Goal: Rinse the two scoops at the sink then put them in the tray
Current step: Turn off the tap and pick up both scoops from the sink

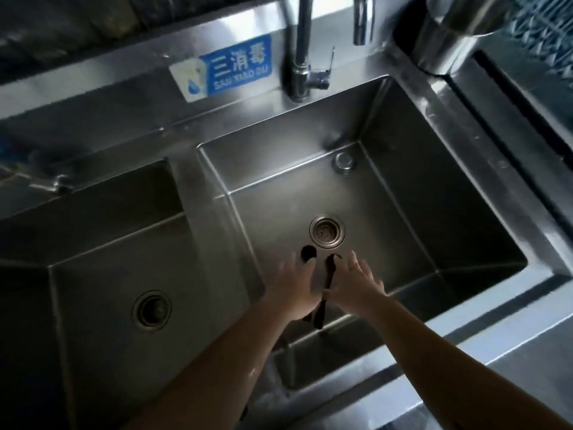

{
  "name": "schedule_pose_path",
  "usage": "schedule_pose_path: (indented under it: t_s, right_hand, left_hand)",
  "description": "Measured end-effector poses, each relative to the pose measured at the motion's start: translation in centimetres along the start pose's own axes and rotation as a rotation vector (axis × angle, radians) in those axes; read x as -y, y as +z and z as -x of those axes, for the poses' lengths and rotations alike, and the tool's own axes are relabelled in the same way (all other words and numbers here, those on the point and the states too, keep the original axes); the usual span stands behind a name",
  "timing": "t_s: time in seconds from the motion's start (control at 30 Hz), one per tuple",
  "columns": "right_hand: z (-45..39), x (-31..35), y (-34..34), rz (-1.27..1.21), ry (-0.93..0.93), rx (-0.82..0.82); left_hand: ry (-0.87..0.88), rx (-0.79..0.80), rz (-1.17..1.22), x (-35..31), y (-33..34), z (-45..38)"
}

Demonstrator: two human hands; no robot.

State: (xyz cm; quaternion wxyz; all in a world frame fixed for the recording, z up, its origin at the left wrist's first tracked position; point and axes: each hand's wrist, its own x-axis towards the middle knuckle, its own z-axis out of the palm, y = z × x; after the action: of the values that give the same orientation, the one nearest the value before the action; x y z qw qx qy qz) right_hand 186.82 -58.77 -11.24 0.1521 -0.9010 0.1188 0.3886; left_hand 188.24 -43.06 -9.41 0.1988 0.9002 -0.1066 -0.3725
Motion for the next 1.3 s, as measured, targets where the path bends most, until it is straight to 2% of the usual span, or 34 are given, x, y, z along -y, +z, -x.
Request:
schedule_pose_path:
  t_s: [0.13, 0.23, 0.3, 0.37, 0.47, 0.57, 0.67, 0.8, 0.97, 1.1, 1.23, 1.3]
  right_hand:
    - [-4.8, -1.6, 2.6, -0.086, 0.037, 0.134]
    - [-7.6, -1.7, 4.3, -0.412, 0.155, 0.175]
    - [-9.2, -1.7, 5.1, -0.621, 0.259, 0.158]
    - [-10.9, -1.8, 5.9, -0.715, 0.372, 0.118]
    - [-12.5, -1.8, 7.3, -0.715, 0.496, 0.075]
    - [-13.4, -2.1, 8.7, -0.619, 0.524, 0.038]
    - [-14.5, -2.4, 8.9, -0.559, 0.494, 0.033]
    - [-14.3, -2.4, 7.1, -0.535, 0.399, 0.043]
    - [-10.6, -0.9, 1.8, -0.665, 0.179, -0.035]
    - [-5.3, -0.1, -2.4, -0.836, 0.094, -0.155]
    - [-0.1, 0.7, -5.2, -0.929, 0.011, -0.253]
    - [2.1, 1.0, -6.1, -0.907, -0.034, -0.303]
  left_hand:
    - [-0.144, 0.128, 0.040, 0.4, 3.7, -5.1]
    - [-0.253, 0.160, 0.112, 1.2, 5.7, -8.3]
    - [-0.319, 0.117, 0.158, 1.5, 7.1, -10.1]
    - [-0.380, 0.046, 0.216, 1.7, 8.4, -11.8]
    - [-0.439, -0.048, 0.263, 1.9, 10.0, -13.6]
    - [-0.472, -0.121, 0.266, 2.7, 11.2, -14.8]
    - [-0.460, -0.123, 0.219, 3.6, 11.6, -15.5]
    - [-0.458, -0.111, 0.306, 3.7, 10.1, -15.3]
    - [-0.378, -0.192, 0.547, 1.8, 4.9, -11.9]
    - [-0.358, -0.228, 0.927, 0.0, 0.1, -6.5]
    - [-0.270, -0.306, 1.000, -1.4, -2.9, -0.6]
    - [-0.254, -0.348, 1.120, -1.9, -3.5, 1.7]
